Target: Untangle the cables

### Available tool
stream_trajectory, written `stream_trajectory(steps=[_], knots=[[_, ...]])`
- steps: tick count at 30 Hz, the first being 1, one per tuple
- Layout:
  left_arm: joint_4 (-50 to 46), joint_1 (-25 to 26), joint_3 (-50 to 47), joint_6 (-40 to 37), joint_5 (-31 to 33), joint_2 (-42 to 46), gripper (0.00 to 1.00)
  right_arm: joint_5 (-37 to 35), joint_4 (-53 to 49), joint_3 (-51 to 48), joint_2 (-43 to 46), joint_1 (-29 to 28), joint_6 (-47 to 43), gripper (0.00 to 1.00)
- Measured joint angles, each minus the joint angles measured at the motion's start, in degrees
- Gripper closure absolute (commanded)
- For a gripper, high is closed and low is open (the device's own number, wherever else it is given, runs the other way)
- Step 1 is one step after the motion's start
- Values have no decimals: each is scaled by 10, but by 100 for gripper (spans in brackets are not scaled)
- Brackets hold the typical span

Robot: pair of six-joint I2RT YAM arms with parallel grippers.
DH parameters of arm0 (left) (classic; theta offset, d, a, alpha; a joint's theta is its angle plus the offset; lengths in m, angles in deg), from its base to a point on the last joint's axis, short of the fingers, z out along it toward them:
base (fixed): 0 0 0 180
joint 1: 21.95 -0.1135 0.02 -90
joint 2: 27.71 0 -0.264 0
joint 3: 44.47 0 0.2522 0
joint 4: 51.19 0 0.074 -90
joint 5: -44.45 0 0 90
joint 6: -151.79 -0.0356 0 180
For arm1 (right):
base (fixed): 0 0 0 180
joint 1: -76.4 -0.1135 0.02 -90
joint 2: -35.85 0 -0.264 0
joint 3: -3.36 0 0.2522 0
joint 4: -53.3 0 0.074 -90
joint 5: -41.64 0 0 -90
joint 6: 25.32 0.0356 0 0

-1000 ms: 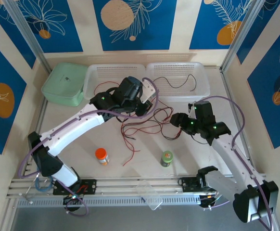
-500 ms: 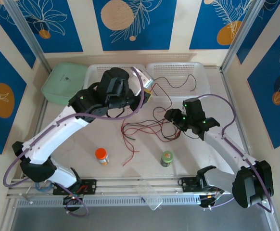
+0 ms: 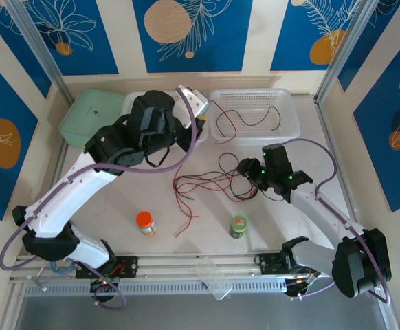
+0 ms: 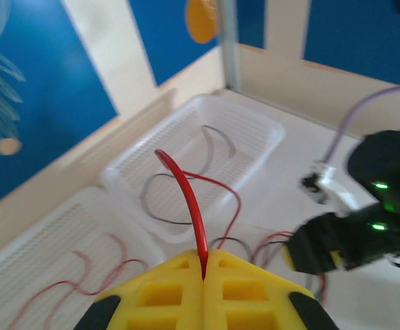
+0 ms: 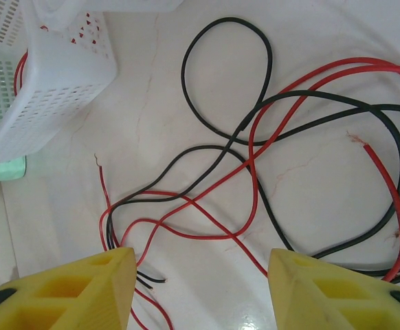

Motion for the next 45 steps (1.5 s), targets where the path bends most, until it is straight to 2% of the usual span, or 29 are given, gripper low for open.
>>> stream_trajectory(steps=[5,11,21,27,36,45], knots=[[0,-19,49,-22,85,-25,100,-2,-12,-9,26,-1,-2,46],[2,-80,72,-26,112,-76,100,-4,-32,-27,61,-1,-3,46],[0,-199,117,-7,68,-196,100,-4,-65,-28,92,-1,-12,46],[3,-247,128,1,40,-279,100,-4,-80,-28,106,-1,-14,46],[38,-284,136,8,23,-433,100,-4,-118,-28,121,-1,-27,46],[77,-285,128,9,10,-475,100,-6,-137,-22,130,-1,-37,46]])
